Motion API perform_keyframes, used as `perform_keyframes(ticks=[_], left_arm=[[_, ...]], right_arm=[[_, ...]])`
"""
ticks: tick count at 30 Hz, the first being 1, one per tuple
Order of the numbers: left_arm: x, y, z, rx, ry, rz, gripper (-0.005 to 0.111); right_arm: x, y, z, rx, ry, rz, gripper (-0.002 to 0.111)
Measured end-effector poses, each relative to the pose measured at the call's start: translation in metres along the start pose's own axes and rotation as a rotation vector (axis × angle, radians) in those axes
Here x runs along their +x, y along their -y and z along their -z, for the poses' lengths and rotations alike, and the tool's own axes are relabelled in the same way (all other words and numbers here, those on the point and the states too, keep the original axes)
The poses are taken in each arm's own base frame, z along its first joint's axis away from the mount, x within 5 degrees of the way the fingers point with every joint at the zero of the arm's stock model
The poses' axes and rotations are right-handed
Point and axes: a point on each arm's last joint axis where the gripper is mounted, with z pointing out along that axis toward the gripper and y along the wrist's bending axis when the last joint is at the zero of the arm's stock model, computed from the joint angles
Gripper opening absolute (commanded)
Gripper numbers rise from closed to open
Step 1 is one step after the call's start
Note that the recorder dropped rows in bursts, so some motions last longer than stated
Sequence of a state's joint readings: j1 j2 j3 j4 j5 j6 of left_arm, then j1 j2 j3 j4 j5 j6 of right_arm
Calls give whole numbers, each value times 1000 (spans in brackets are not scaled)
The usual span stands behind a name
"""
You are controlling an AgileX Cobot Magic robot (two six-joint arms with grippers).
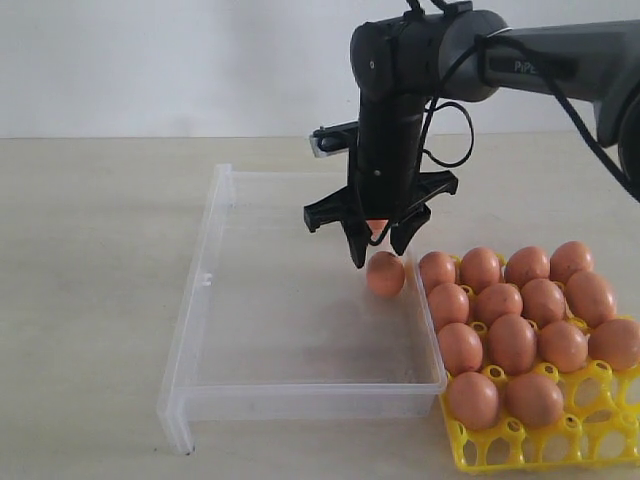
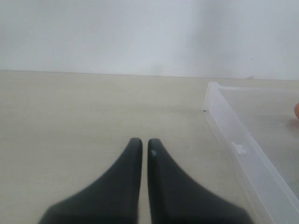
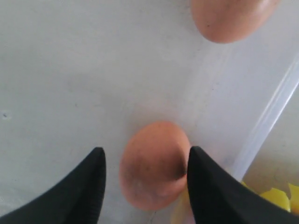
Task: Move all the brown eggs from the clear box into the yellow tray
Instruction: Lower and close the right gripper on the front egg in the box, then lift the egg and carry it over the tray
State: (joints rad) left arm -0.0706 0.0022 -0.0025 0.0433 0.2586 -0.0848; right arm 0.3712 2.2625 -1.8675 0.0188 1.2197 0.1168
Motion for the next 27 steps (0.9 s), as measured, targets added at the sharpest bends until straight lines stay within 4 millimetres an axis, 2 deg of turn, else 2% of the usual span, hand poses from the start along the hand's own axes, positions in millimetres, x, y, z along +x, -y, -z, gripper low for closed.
perform_keyframes(ticks=[6,10,12,15,22,24,26,27], left_arm=[[0,0,0,0,0,0,4],[0,0,0,0,0,0,4],[0,0,0,0,0,0,4],[0,0,0,0,0,0,4],[0,0,0,0,0,0,4],[0,0,0,0,0,0,4],[0,0,0,0,0,0,4],[0,0,0,0,0,0,4]], right_arm=[[8,-1,-22,-6,-68,-8,46],[9,-1,-30,-4,-87,-8,45],[10,0,-31,-3,-93,-8,34],[10,0,-32,-4,-94,5,-1],[10,-1,-31,-20,-94,127,0],[11,-6,-27,-75,-88,152,0],[12,-13,-9,-154,-48,202,0],[14,-18,10,-212,-2,224,0]])
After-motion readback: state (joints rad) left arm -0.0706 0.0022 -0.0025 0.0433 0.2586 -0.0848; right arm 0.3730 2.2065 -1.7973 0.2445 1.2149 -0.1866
